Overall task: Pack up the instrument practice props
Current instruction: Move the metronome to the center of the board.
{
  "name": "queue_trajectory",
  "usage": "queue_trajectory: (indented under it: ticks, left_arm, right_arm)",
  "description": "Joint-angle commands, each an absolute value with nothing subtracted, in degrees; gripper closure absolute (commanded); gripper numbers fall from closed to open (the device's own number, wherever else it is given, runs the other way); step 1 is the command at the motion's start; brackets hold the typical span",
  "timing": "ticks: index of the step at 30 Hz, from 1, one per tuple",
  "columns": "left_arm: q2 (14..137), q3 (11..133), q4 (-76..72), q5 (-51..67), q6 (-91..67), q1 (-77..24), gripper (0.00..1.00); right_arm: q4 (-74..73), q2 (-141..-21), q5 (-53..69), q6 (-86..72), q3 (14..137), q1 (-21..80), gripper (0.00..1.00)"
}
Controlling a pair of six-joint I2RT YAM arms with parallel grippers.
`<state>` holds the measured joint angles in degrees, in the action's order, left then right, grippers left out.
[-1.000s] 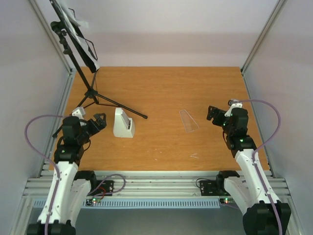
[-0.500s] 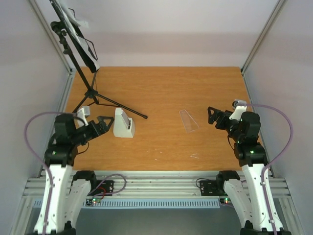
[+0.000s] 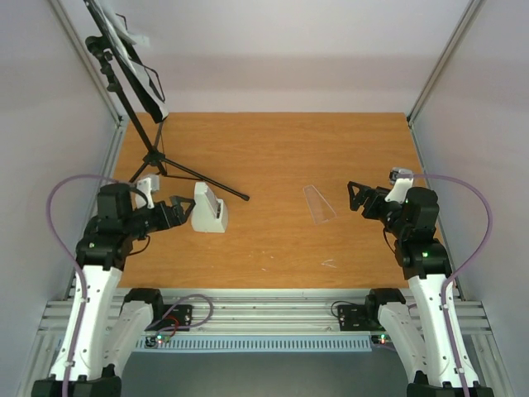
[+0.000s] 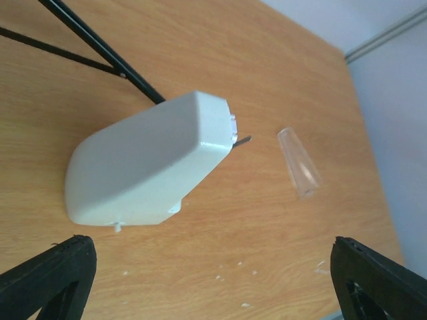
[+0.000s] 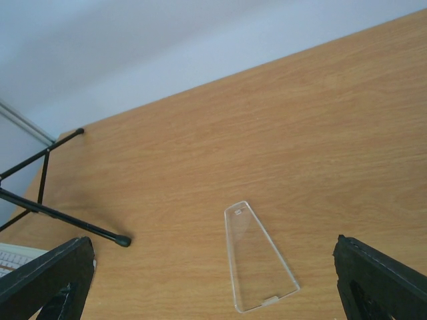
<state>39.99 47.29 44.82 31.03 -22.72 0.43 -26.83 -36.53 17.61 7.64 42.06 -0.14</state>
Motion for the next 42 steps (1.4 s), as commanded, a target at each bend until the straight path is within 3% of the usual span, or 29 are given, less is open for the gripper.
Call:
queue_trajectory:
  ticks: [1,10,16,23,33,39,42]
  left_arm:
    - [44.15,50.02,47.67,23.3,-15.99,-4.22,0.05]
    - [54.07,56.88,49.35,10.01,-12.64,-14.92,0.07]
    - [60.54,60.44,48.03,9.47,-10.4,-15.97,0.07]
    - [65.61,62.94,46.31,8.29,-8.24,-16.27,0.2]
    - [69.59,64.88,45.4,6.17,-8.11,-18.04,0.14]
    - [71.19,65.89,45.62,4.95,-7.08,-18.6,0.34]
    - [71.75,66.03,45.61,4.75,-6.86,-18.72,0.37]
  right_arm:
    - [-27.94,-36.39,17.91,8.17,41.63,0.0,0.01]
    - [-27.85,-37.53,18.23,8.02,41.75,0.0,0.01]
    - [-28.14,-37.07,17.74,8.08,41.77,0.0,0.02]
    - [-28.3,-36.99,17.27,8.09,41.76,0.0,0.02]
    - [-28.49,-37.17,16.67,8.17,41.75,0.0,0.02]
    - [-28.56,-37.11,16.56,8.18,41.83,0.0,0.02]
    - [-28.57,-37.31,16.58,8.17,41.77,0.0,0.02]
